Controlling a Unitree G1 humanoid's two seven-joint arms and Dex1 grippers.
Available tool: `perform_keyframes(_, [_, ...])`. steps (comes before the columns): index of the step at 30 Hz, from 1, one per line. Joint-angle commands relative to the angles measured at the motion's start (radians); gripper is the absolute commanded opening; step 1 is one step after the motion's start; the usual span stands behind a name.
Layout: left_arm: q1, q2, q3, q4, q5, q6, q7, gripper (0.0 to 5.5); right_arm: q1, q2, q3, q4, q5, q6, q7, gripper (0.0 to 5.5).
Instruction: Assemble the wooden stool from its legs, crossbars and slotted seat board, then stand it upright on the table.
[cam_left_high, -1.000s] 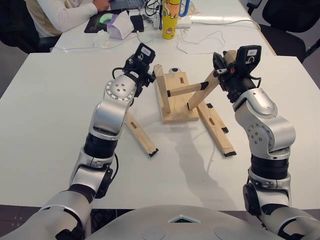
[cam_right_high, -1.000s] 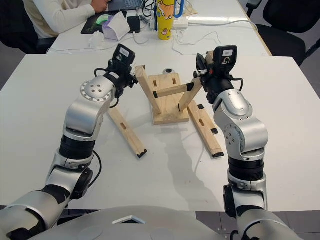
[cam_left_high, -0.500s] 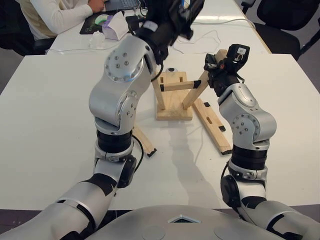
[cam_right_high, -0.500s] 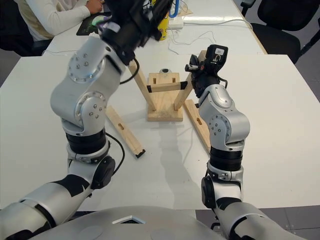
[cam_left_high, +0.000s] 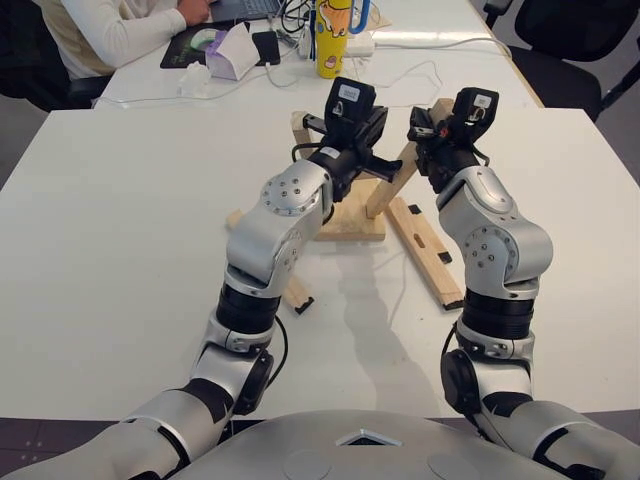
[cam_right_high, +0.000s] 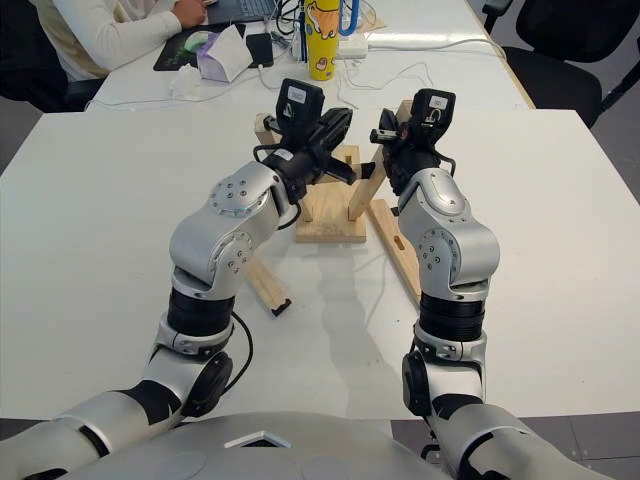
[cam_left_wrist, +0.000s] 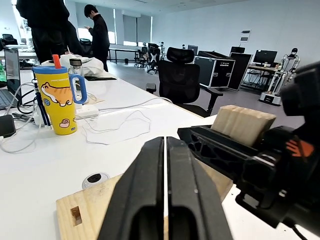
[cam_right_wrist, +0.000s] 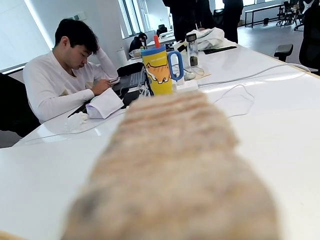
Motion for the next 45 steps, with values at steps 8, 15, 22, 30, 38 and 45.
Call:
perform_keyframes(8, [0.027,-0.023,-0.044,0.064,0.021,-0.046,0.001,0.0,0.07,0.016,0.003,0.039,-0.02,0.095,-0.004,1.0])
perform_keyframes(15, [0.027,0.008,-0.116,0.047,0.01,-0.06,-0.104,0.0,0.078,0.028,0.003,0.025,-0.024,0.103,-0.004,1.0])
perform_keyframes(22, [0.011,0.016,-0.054,0.23,0.051,-0.129,-0.077,0.0,0.07,0.039,-0.003,0.028,-0.023,0.105,-0.003,1.0])
perform_keyframes(30, [0.053,0.01,-0.045,0.393,0.083,-0.123,-0.058,0.0,0.067,0.043,-0.013,0.019,-0.022,0.111,-0.001,1.0])
perform_keyframes(38, [0.062,0.031,-0.07,0.341,0.08,-0.081,-0.098,0.0,0.062,0.049,-0.014,0.023,-0.028,0.113,-0.003,1.0])
perform_keyframes(45, [-0.047,-0.016,0.051,0.181,0.045,-0.277,-0.059,0.0,0.059,0.051,-0.019,0.027,-0.03,0.105,-0.001,1.0])
